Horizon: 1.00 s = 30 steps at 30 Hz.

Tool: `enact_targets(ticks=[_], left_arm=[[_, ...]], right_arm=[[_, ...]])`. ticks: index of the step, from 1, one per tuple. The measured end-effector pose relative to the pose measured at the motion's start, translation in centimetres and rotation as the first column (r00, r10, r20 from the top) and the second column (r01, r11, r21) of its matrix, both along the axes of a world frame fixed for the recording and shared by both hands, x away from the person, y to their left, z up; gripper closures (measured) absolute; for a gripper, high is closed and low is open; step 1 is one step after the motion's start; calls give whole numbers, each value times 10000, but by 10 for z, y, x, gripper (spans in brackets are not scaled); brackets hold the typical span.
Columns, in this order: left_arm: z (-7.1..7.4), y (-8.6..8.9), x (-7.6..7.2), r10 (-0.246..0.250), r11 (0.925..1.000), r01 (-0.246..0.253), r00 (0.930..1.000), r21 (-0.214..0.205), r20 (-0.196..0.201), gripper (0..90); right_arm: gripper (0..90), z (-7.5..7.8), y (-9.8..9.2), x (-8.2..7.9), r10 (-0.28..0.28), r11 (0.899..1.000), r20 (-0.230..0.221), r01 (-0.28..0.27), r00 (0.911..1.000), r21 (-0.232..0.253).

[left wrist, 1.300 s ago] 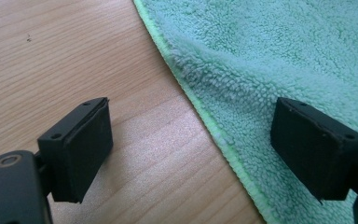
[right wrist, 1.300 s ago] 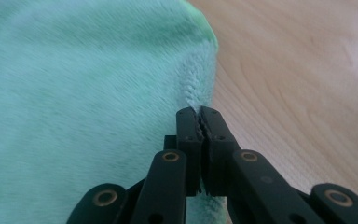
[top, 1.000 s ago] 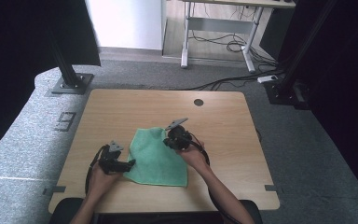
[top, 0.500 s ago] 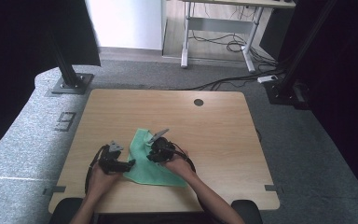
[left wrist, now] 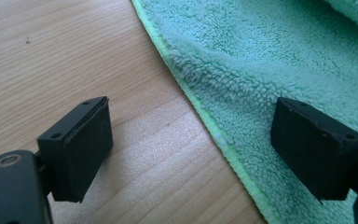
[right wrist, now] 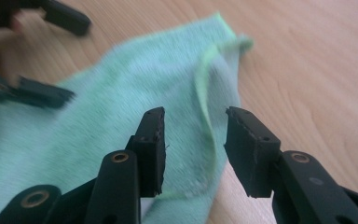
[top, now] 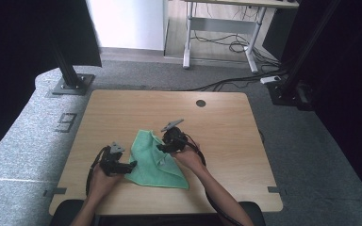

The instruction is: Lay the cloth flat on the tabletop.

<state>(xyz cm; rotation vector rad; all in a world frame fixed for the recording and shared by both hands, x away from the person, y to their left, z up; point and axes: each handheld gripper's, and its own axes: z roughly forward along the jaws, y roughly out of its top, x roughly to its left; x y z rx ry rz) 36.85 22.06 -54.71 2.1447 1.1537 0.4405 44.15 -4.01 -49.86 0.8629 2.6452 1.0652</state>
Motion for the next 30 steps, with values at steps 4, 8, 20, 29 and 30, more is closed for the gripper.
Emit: enact_targets(ticks=[4,8,20,29,30], left_arm=[[0,0,0,3,10000,-3,10000,1,4,131],[0,0,0,4,10000,-4,10000,-3,4,131],[0,-1,1,23,10000,-23,10000,-15,6,130],[0,-2,1,38,10000,-38,10000,-31,19,130],[0,-2,1,42,10000,-42,10000,-33,18,130]], right_arm=[[668,-18,0,3,-76,9996,-185,71,9998,-271],[858,-23,-1,4,-258,9992,-451,244,9986,-318],[862,16,-54,24,-1484,9856,519,1520,9876,-741],[567,0,-88,47,-2571,9579,741,2642,9635,-1120],[521,1,-91,45,-2543,9599,762,2612,9641,-1014]])
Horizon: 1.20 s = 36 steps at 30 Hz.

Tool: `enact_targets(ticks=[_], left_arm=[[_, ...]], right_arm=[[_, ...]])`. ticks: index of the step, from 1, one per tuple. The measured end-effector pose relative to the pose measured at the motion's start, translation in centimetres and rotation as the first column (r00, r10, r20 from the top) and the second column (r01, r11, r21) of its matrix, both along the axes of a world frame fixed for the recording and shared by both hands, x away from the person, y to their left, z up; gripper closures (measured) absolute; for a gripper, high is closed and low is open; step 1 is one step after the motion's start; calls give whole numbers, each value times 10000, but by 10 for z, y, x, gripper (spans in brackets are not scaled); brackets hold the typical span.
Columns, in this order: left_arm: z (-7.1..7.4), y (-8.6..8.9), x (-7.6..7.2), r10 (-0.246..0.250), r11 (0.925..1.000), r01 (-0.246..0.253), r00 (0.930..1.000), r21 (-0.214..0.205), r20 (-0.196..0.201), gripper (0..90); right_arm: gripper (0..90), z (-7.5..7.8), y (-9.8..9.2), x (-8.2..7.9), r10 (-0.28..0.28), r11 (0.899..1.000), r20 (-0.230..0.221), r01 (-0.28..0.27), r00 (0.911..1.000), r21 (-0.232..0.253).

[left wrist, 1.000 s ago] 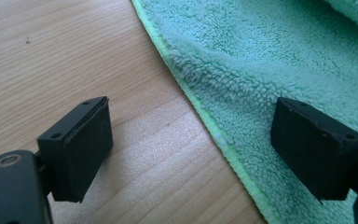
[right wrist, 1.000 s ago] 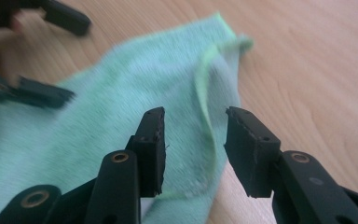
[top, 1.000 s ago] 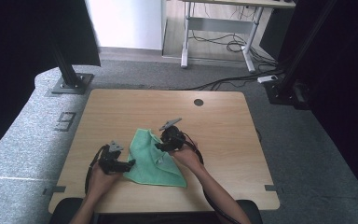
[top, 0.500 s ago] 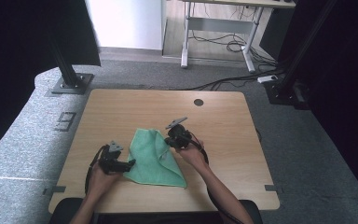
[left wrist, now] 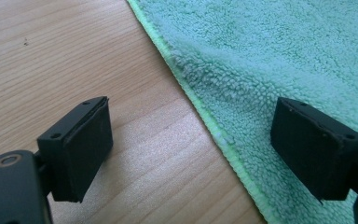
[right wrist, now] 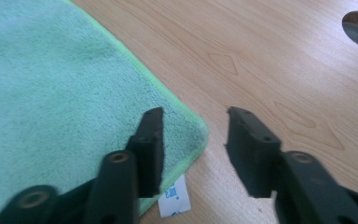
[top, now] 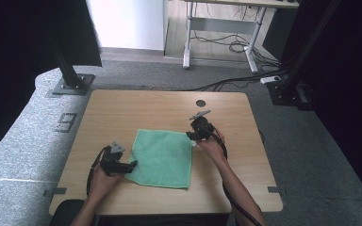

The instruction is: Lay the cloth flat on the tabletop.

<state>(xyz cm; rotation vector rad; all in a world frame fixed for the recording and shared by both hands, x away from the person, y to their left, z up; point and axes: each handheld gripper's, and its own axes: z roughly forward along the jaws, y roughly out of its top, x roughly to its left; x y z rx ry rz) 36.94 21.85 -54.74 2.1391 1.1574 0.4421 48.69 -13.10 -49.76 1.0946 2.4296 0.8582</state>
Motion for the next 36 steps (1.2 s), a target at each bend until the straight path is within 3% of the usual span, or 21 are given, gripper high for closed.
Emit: enact_targets(ticks=[5,7,9,10,13,19,27,36], left_arm=[[1,-1,0,28,10000,-28,10000,24,-33,131],[3,-2,-1,43,9999,-40,9998,128,-173,157],[9,-3,-3,20,9997,-20,10000,232,14,166],[13,-2,-5,43,9998,-47,9999,192,165,166],[18,0,-8,-138,9999,139,9998,-52,108,166],[10,2,-21,-371,9970,391,9988,671,-309,161],[10,5,-36,-527,9950,560,9978,829,-412,158],[7,-13,-28,-900,9941,923,9951,576,-401,145]], right_arm=[[411,0,2,-20,326,9988,94,-329,9994,350],[392,-5,5,-30,557,9977,44,-558,9984,388],[374,-12,7,-41,728,9969,-26,-727,9973,285],[367,-14,7,-45,752,9968,-70,-750,9971,282],[347,-25,4,-62,731,9969,-227,-724,9971,311],[295,-37,-7,-87,521,9982,-306,-511,9982,329],[274,-42,-12,-92,249,9993,-177,-244,9995,275],[269,-43,-29,-82,-409,9987,38,407,9992,300]])
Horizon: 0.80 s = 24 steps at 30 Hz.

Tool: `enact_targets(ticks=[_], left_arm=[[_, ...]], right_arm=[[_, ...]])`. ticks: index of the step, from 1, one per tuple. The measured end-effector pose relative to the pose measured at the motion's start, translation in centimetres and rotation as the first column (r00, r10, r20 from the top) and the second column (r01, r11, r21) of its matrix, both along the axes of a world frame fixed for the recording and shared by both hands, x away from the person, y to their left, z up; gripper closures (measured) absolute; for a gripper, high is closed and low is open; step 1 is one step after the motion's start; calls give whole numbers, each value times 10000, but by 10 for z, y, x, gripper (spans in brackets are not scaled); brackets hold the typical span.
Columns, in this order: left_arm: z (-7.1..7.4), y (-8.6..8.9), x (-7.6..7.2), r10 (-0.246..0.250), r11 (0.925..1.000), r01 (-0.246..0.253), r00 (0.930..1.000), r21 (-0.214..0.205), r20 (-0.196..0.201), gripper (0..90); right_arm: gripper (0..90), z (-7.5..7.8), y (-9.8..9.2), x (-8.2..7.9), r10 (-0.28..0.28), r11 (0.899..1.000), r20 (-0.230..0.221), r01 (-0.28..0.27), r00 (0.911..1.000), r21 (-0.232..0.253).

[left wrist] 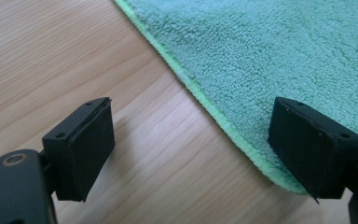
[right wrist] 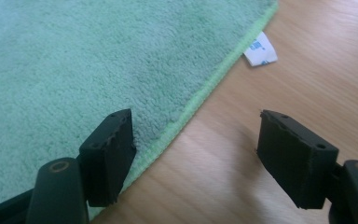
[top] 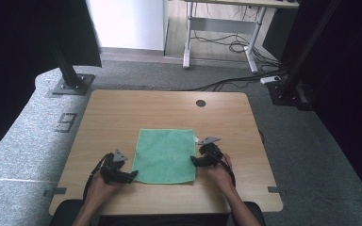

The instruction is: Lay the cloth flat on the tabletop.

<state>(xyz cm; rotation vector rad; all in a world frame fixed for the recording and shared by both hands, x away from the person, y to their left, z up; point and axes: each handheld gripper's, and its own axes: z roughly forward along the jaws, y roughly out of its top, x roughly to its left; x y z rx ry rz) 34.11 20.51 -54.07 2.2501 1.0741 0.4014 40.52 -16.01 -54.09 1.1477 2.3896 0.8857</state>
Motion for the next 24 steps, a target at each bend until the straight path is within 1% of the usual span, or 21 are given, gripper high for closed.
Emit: enact_targets(ticks=[5,7,10,13,19,20,22,24], left_arm=[[-3,-10,11,75,9996,-74,10000,-283,15,121],[-4,-13,17,77,9996,-76,10000,-266,25,90],[-5,-15,21,103,9995,-102,9999,-296,33,81],[-5,-15,20,162,9994,-159,9998,-306,73,84],[-5,-15,18,272,9991,-268,9996,-340,117,89],[-4,-15,17,319,9992,-315,9994,-247,147,89],[-1,-16,14,301,9995,-301,9990,-14,326,94],[1,-16,10,221,9998,-221,9992,20,346,95]], right_arm=[[257,-2,-12,7,-372,9992,52,371,9993,174],[246,-2,-16,10,-486,9986,90,484,9988,204],[238,-3,-20,13,-597,9978,73,595,9982,301],[231,-4,-23,16,-659,9967,1,659,9978,465],[235,-5,-25,16,-594,9965,-31,595,9982,592],[235,-5,-25,16,-571,9965,-58,573,9984,603],[235,-4,-26,16,-538,9970,-52,540,9985,552],[235,-2,-26,14,-507,9975,6,506,9987,498]])
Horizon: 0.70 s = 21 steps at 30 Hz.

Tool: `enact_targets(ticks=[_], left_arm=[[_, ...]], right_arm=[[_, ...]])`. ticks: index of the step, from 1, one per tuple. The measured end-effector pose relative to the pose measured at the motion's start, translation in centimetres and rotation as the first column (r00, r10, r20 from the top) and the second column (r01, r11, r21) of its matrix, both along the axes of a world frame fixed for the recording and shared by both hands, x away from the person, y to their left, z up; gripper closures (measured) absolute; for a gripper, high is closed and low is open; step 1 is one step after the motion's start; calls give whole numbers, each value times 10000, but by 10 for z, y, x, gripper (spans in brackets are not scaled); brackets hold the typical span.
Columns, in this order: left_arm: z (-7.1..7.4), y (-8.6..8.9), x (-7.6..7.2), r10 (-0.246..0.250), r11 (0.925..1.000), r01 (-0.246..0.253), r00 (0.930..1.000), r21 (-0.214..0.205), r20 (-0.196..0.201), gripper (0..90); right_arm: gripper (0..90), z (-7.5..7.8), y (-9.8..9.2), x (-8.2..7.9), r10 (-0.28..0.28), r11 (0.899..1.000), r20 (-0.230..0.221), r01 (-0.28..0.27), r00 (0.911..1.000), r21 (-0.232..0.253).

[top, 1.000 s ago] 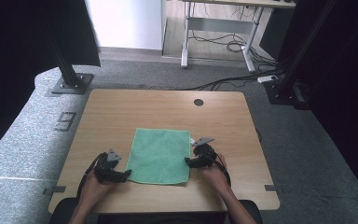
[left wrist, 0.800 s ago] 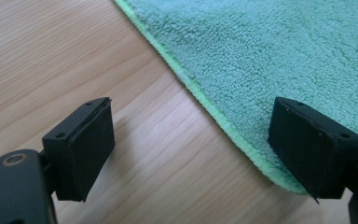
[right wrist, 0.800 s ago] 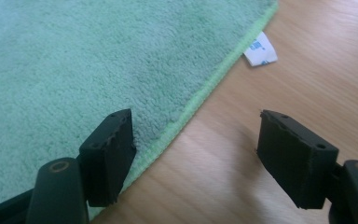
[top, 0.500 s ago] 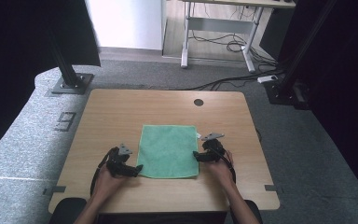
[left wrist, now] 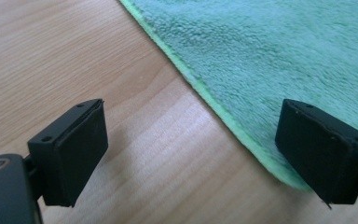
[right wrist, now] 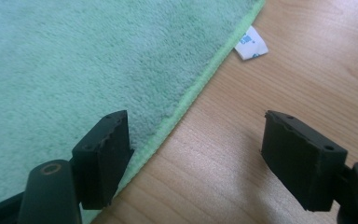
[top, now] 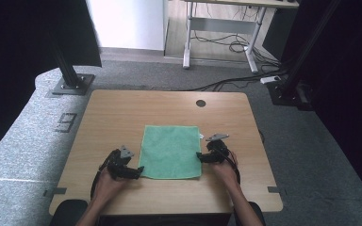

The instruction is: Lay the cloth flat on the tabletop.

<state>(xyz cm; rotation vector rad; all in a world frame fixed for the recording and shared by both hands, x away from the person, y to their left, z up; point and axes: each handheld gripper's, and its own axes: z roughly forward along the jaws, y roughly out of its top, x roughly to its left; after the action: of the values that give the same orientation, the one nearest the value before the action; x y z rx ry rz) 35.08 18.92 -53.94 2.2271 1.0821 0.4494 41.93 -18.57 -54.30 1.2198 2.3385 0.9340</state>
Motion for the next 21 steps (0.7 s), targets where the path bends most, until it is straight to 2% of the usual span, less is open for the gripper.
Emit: enact_targets(ticks=[5,11,16,21], left_arm=[[-1,4,-7,-53,9999,55,9997,97,-224,95],[1,9,-13,-79,9997,84,9997,208,-242,95],[6,15,-15,-16,9998,16,10000,216,-16,95],[9,31,-11,407,9992,-407,9991,-37,85,95]], right_arm=[[233,9,-2,-9,91,9998,215,-95,9997,181],[226,11,-6,-22,134,9997,4,-134,9999,196],[224,12,-13,-35,39,9997,-1,-39,10000,247],[220,12,-25,-48,-53,9995,67,51,10000,318]])
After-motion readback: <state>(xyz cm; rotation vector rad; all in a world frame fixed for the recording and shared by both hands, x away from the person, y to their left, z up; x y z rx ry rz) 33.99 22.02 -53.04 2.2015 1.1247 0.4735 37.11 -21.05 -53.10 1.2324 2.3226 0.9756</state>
